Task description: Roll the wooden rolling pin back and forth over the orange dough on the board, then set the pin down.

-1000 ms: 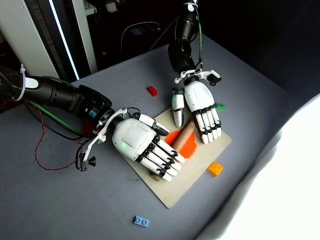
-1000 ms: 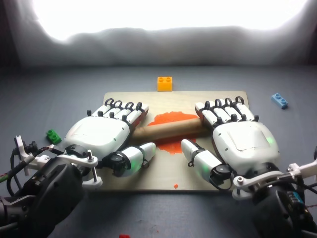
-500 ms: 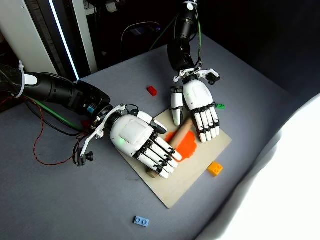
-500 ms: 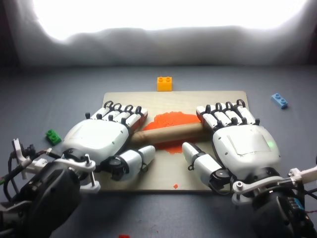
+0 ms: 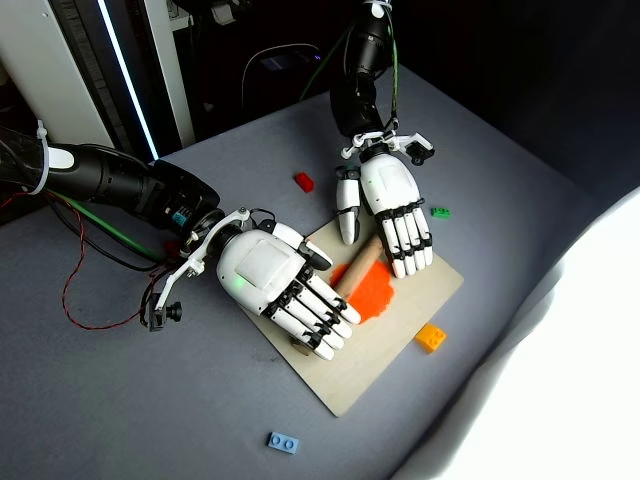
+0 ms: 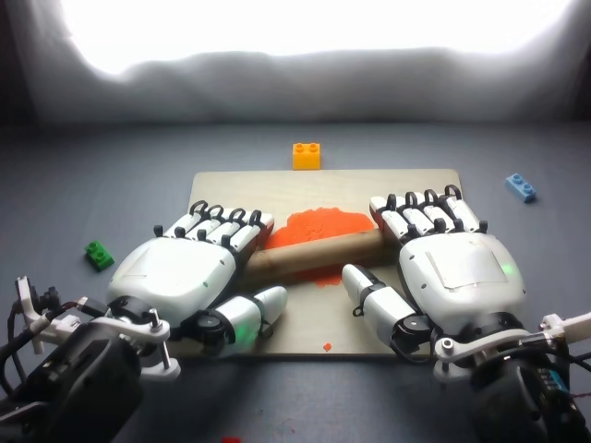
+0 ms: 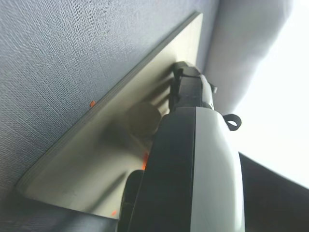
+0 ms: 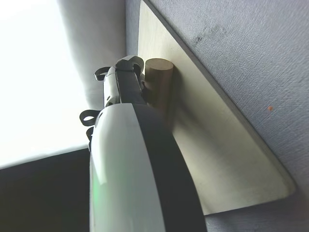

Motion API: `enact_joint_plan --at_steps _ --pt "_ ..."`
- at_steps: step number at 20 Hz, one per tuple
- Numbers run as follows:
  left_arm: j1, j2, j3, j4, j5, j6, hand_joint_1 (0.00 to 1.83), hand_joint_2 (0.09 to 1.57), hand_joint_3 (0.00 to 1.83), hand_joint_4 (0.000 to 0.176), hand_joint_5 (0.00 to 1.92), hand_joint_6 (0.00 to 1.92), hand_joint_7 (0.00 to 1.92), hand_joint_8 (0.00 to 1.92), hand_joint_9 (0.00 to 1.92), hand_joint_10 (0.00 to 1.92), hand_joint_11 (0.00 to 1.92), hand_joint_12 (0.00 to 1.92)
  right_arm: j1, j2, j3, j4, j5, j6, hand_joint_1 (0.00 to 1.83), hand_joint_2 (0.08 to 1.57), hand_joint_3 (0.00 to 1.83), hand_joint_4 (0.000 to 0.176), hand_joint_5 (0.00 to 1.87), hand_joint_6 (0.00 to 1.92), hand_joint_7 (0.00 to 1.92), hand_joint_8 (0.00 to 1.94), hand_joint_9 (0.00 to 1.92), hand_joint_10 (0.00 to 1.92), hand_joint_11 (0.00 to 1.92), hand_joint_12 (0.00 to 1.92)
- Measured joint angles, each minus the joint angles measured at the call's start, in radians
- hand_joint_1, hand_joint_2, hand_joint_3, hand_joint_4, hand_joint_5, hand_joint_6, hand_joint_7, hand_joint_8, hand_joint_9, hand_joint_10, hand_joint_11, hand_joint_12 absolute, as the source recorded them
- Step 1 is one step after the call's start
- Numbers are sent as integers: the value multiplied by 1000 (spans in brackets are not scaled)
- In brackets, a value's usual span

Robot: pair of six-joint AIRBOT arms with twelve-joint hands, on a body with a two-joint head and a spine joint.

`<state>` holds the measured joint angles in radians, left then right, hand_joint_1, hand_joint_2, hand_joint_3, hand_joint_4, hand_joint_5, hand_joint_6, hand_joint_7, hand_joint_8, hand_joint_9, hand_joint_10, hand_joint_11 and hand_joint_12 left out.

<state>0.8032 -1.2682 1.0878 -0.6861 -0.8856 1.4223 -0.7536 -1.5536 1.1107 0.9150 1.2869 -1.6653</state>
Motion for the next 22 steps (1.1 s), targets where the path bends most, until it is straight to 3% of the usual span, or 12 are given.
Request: enact_joint_plan --at_steps 3,10,21,22 --pt "6 2 -2 13 -3 -8 0 1486 1 0 70 3 193 0 160 1 0 357 0 0 0 1 2 0 0 1357 0 0 273 6 301 3 237 5 0 579" --pt "12 13 -9 26 -3 -31 0 1481 0 0 101 7 209 3 174 5 0 390 0 6 -27 5 3 -10 0 1353 0 0 231 0 253 3 195 2 0 418" --pt "23 39 -42 43 5 -44 0 1489 1 0 136 10 207 3 164 1 0 401 -6 22 -74 14 16 -36 0 1335 0 0 275 12 292 3 228 7 0 508" --pt "23 39 -42 43 5 -44 0 1491 2 0 124 3 195 1 148 1 0 373 -10 25 -76 9 21 -38 0 1335 0 0 259 4 270 2 207 6 0 443"
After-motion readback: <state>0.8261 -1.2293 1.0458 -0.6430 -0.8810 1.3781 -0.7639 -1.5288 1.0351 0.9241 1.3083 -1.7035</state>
